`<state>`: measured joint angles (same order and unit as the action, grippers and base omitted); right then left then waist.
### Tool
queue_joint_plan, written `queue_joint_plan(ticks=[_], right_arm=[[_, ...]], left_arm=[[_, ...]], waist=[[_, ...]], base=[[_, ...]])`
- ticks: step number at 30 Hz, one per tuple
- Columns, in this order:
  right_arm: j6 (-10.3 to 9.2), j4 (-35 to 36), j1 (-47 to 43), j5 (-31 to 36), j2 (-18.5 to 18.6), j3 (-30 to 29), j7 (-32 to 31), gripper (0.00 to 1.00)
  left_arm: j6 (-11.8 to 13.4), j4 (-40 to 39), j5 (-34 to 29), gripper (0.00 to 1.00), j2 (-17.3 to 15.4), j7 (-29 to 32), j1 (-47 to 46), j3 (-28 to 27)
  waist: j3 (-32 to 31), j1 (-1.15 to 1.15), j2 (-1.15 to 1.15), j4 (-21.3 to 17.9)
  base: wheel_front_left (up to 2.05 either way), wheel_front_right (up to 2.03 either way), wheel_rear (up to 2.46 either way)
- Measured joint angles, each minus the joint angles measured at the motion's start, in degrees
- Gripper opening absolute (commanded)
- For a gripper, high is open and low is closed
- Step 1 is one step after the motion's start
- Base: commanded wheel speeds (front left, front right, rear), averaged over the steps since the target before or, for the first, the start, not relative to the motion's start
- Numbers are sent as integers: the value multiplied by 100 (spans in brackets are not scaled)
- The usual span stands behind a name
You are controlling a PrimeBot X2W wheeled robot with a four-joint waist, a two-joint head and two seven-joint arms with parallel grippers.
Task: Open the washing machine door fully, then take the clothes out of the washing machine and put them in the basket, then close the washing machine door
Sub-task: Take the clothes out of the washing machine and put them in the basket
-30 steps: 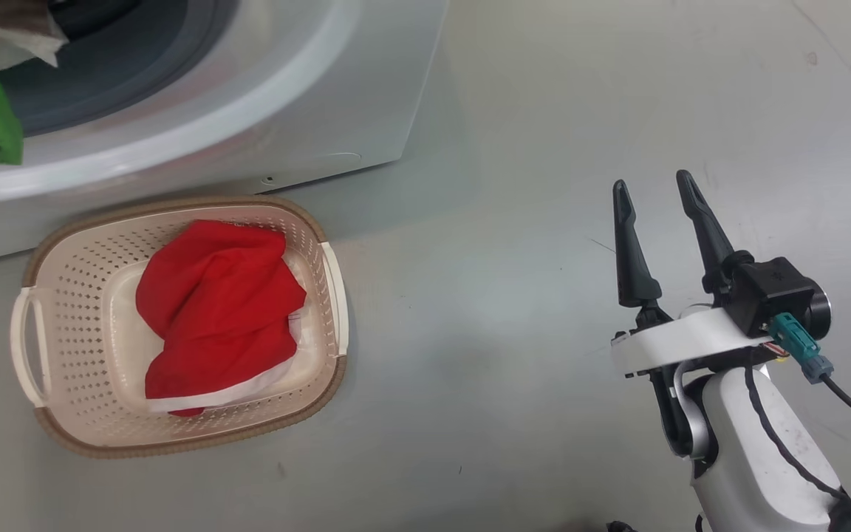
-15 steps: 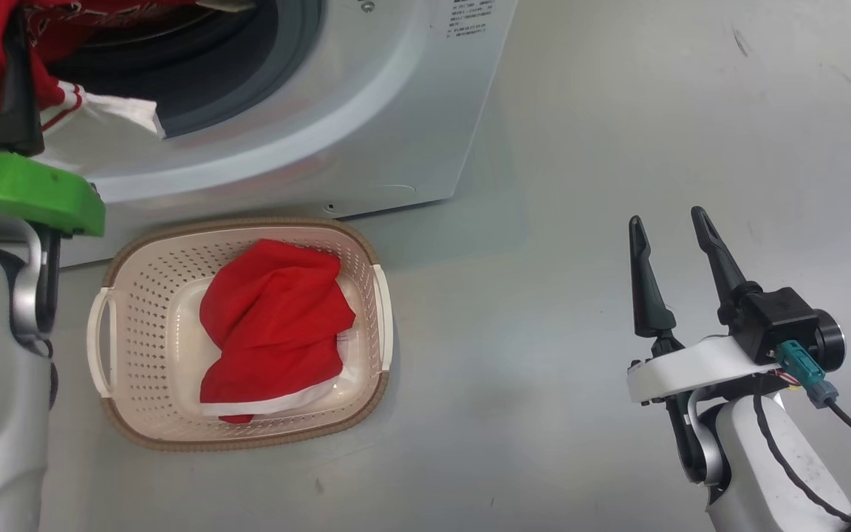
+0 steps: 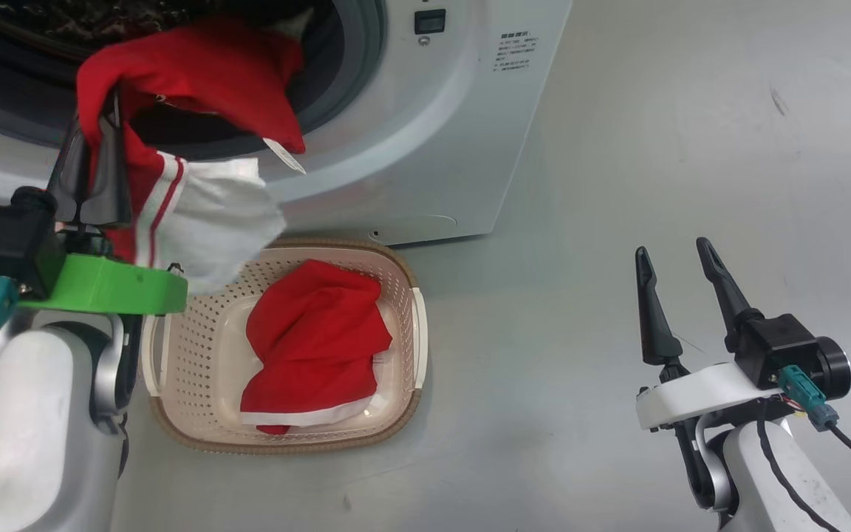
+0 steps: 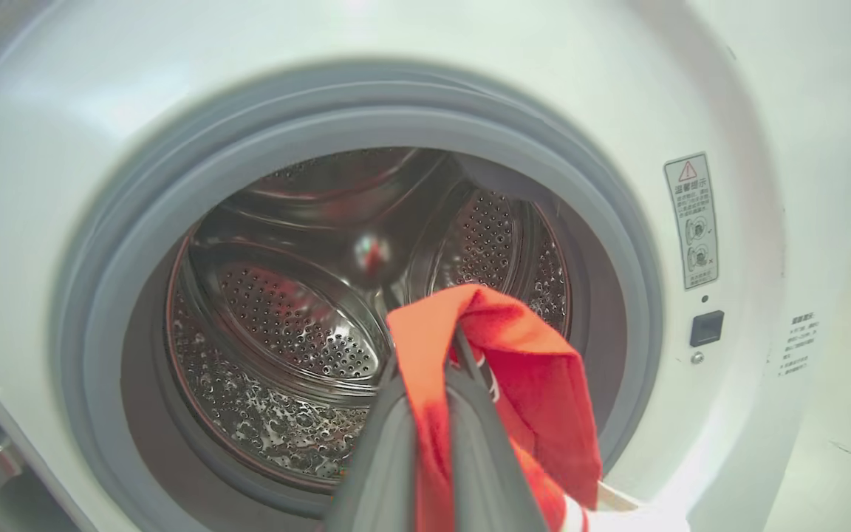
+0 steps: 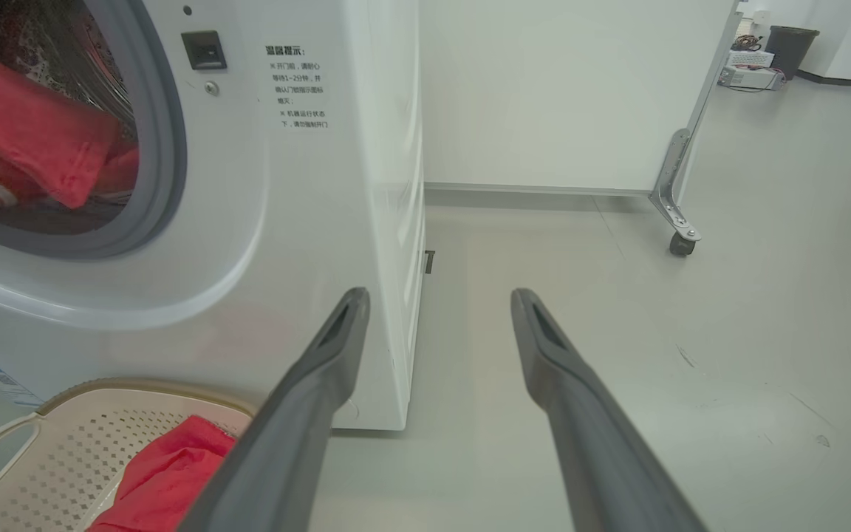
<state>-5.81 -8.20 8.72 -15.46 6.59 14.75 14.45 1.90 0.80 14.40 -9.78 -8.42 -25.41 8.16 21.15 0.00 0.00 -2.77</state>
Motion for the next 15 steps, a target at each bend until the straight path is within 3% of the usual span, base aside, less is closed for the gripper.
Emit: queue_joint_plan(ticks=[9, 15], right_arm=[[0, 60, -7, 25, 16, 44, -1, 100], [-26, 136, -31, 43, 14, 43, -2, 100]], left_arm=[[34, -700, -131, 0, -111, 1, 474, 47], [36, -703, 81, 0, 60, 274, 1031, 224]], waist=[[-123, 0, 0, 137], [-107, 0, 0, 125]], base=[[0, 0, 0], [0, 0, 0]])
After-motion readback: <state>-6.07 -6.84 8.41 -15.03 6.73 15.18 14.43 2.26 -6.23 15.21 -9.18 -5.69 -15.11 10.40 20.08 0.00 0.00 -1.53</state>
